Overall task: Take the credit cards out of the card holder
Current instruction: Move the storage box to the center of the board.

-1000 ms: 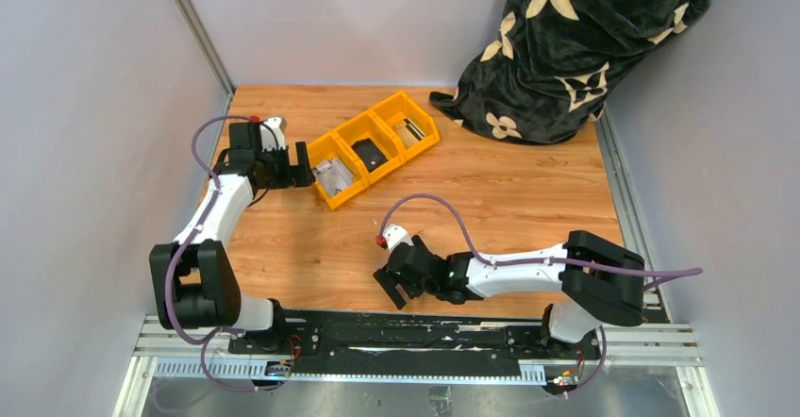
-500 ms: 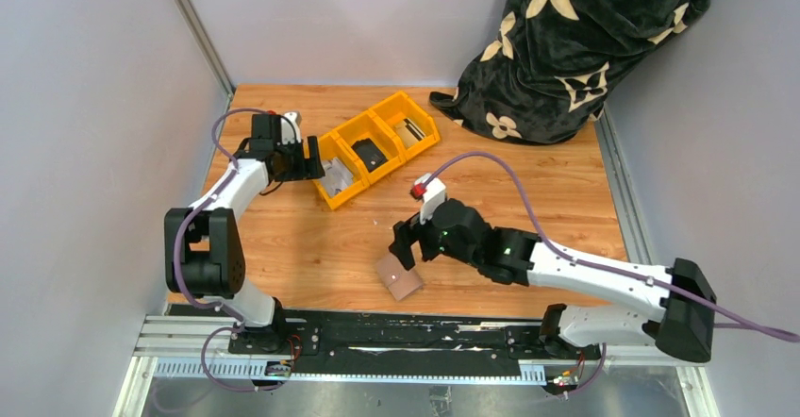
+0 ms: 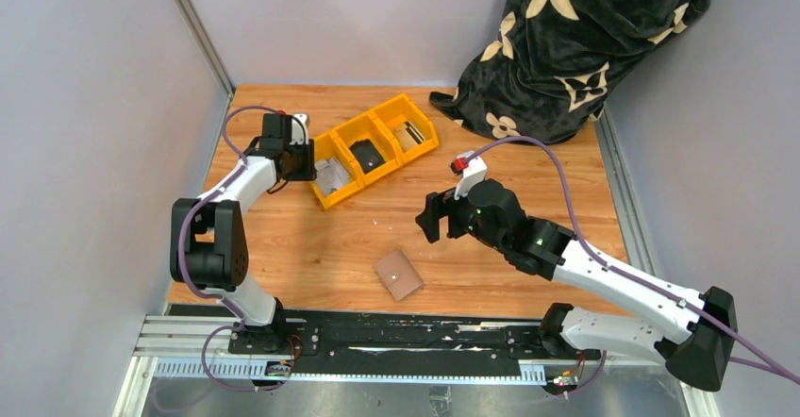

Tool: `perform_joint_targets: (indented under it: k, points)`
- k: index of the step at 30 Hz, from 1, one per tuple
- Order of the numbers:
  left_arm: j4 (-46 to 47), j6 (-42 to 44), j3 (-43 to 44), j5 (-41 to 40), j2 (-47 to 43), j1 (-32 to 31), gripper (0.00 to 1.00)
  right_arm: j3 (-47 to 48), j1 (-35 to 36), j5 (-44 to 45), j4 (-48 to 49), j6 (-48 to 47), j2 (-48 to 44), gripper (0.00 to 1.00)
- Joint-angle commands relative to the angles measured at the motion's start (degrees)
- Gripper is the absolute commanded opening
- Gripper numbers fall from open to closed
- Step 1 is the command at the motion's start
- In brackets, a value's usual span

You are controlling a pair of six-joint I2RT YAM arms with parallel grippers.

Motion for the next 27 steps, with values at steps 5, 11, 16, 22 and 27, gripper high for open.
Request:
perform_joint_targets:
  k: [5, 11, 16, 22, 27]
  points:
    - [-1.18, 8.47, -0.83, -0.71, -2.97, -0.68, 0.32, 1.01, -5.56, 2.92, -5.58, 2.08, -1.51, 0.9]
    - [-4.85, 15.76, -4.18, 4.01, -7.24, -3.55, 0.27, 0.49, -8.07, 3.15, -7.09, 2.62, -0.7, 0.88]
    - [-6.52, 18.54, -6.58, 3.6, -10.27, -7.9, 0.27, -0.04, -10.73, 3.57, -9.09, 3.33, 1.51, 0.87]
    - [-4.67, 11.97, -8.36, 0.97, -11.93, -11.2, 0.27, -3.24, -14.98, 3.09, -9.53, 3.85, 2.45, 0.86]
    - [-2.85, 2.86, -10.21, -1.95, -12.65, -12.43, 0.22, -5.27, -18.9, 2.47, -10.99, 4.0, 4.15, 0.81]
